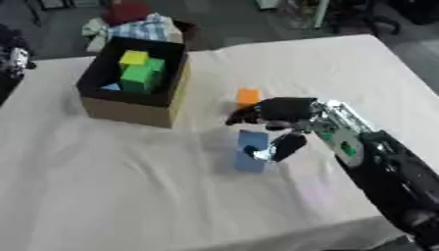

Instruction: Pick up objects on the table and place them in the box.

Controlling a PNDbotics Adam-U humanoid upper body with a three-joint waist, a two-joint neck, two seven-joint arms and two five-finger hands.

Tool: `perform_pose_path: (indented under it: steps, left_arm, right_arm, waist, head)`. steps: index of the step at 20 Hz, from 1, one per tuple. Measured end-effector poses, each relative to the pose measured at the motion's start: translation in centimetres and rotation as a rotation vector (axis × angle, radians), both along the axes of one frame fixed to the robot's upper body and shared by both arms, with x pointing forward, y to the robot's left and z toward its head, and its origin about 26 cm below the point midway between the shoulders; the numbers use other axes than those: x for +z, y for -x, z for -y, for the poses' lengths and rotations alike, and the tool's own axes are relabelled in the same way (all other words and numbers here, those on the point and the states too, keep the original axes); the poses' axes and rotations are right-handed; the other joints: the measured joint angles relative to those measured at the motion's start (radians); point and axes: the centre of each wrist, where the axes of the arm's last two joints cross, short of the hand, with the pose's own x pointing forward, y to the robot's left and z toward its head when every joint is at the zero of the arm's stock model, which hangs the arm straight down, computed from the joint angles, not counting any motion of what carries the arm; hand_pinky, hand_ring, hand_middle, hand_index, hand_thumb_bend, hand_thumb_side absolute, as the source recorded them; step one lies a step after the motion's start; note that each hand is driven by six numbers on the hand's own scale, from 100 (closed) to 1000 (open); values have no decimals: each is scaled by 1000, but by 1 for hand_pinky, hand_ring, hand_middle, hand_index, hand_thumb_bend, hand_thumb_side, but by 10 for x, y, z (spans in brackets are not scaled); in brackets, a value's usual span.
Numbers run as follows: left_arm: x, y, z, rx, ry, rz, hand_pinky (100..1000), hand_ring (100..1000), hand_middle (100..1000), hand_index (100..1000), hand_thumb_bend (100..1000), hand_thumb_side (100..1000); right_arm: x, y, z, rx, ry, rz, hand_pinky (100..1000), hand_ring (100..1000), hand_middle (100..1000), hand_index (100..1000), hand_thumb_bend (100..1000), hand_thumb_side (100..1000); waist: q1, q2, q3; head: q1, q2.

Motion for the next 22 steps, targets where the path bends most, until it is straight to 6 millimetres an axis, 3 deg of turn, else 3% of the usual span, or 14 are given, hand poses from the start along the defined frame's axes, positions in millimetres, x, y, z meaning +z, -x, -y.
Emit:
perform_pose_path:
  steps: [6,9,14,17,22]
  left_arm:
    - [-1,0,0,1,0,-4,862,627,630,881,104,771]
    - [-2,0,-1,2,1,-7,862,626,630,881,100,775]
    - [-3,0,-1,3,2,-9,860,624,628,881,100,775]
    - [-4,1,0,3,7,-10,859,623,627,880,100,776]
    - [-2,3,-1,13,18,8,857,622,626,879,100,769]
  right_arm:
    - [-2,0,-3,26,44,47,791,776,840,995,107,571]
    - [-3,0,-3,41,53,59,771,697,755,973,100,475]
    - [1,-2,-5,72,26,77,759,657,731,962,100,371]
    - [14,-7,-3,86,-21,90,756,641,721,960,100,309]
    - [60,-20,4,88,-138,132,755,624,713,958,100,219]
  waist:
    - [-5,0,4]
    - [-5,0,5]
    - [-5,0,5]
    - [-5,0,5]
    - [-5,0,16]
  head:
    - [0,0]
    - [-1,0]
    - [-1,0]
    - [-1,0]
    - [-6,0]
